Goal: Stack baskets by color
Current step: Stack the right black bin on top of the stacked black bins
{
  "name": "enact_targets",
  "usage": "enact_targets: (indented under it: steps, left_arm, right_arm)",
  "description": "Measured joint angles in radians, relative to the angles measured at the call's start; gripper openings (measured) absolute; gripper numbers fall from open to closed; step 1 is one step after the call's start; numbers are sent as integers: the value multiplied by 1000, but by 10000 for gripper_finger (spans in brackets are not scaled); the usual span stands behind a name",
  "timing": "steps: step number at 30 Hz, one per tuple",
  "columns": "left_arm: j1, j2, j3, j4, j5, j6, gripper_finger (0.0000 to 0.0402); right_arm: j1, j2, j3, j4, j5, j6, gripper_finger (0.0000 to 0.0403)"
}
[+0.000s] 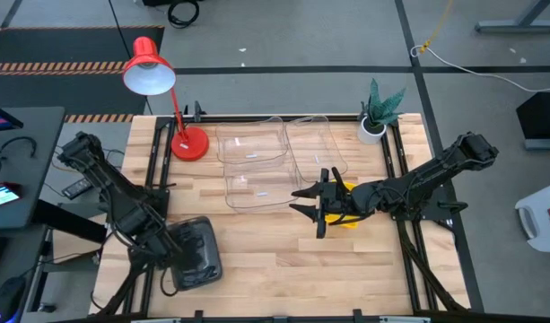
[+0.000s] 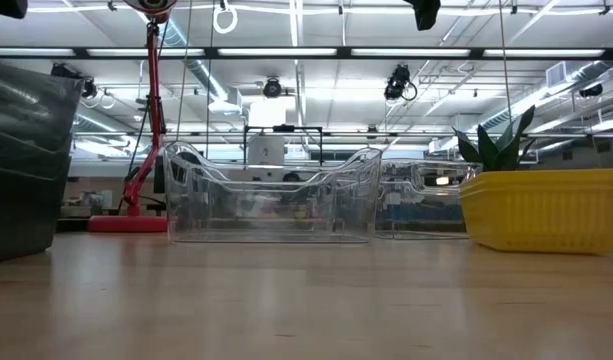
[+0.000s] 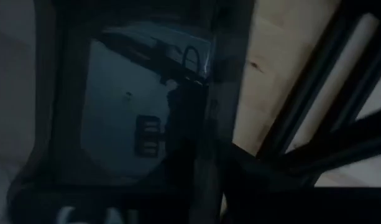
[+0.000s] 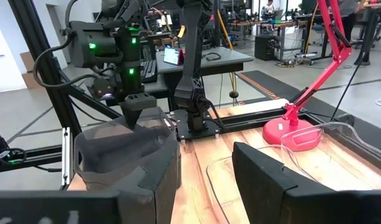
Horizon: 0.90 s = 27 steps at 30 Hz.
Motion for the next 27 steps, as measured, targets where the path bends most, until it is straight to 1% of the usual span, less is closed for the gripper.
enact_targets:
  steps: [3, 9, 13, 16, 22, 27]
  left_arm:
    - [16, 0, 0, -1, -1, -84, 121]
    - [45, 0, 0, -2, -2, -273, 213]
    - [45, 0, 0, -1, -1, -395, 251]
    - [44, 0, 0, -5, 29, -558, 259]
    - [43, 0, 0, -59, 183, -900, 241]
    - [43, 0, 0, -58, 229, -1079, 216]
  right_arm:
    - [0, 0, 0, 0, 0, -27, 157]
    - [16, 0, 0, 0, 27, -139, 157]
    - [28, 0, 0, -1, 29, -217, 157]
    - [33, 0, 0, -21, 23, -241, 157]
    - [32, 0, 0, -29, 23, -263, 157]
    - [21, 0, 0, 9, 23, -348, 157]
